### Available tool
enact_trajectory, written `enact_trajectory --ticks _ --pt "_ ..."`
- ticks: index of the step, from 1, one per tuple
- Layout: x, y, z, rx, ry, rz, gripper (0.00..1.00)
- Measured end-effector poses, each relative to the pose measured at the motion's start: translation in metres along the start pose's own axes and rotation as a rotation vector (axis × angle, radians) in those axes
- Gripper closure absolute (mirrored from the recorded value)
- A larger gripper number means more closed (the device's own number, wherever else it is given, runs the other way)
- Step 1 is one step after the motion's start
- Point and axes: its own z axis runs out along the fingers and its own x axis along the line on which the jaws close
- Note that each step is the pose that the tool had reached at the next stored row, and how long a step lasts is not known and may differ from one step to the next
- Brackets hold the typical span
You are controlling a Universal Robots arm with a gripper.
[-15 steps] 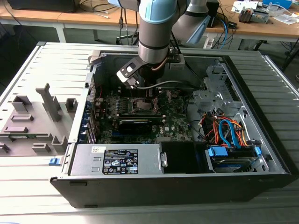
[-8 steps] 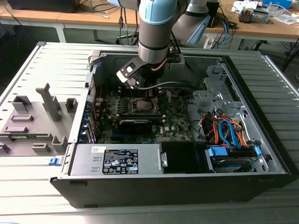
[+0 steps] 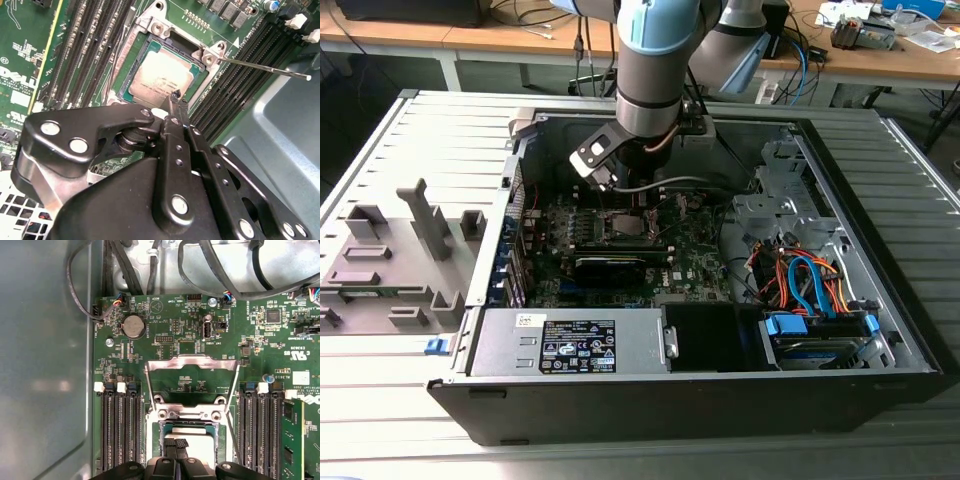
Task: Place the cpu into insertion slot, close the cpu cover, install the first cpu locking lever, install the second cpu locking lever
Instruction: 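Place the cpu into insertion slot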
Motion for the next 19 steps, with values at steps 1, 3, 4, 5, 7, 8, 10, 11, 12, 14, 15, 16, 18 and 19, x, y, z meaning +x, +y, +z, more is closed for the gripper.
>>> enact_trajectory --ticks 1,3,4,5,7,8,10,11,12,14,15,16,18,19 --pt "0.0000 0.0000 0.0000 0.0000 0.0050 0.000 0.89" --pt "0.0000 0.0000 0.0000 -0.0001 0.0166 0.000 0.89" --pt "0.0000 0.0000 0.0000 -0.0002 0.0200 0.000 0.89" --pt "0.0000 0.0000 0.0000 -0.0002 0.0216 0.000 0.89" --pt "0.0000 0.0000 0.0000 -0.0003 0.0245 0.000 0.89" --pt "0.0000 0.0000 0.0000 -0.0002 0.0259 0.000 0.89" --pt "-0.0001 0.0000 0.0000 -0.0002 0.0297 0.000 0.89" --pt "0.0000 0.0000 0.0000 -0.0002 0.0314 0.000 0.89" --pt "0.0000 0.0000 0.0000 -0.0003 0.0336 0.000 0.89" --pt "0.0000 0.0000 0.0000 -0.0003 0.0366 0.000 0.89" --pt "0.0000 0.0000 0.0000 -0.0005 0.0394 0.000 0.89" --pt "0.0000 0.0000 0.0000 -0.0004 0.0414 0.000 0.89" --pt "0.0000 0.0000 0.0000 -0.0004 0.0445 0.000 0.89" --pt "0.0000 0.0000 0.0000 -0.0005 0.0463 0.000 0.89"
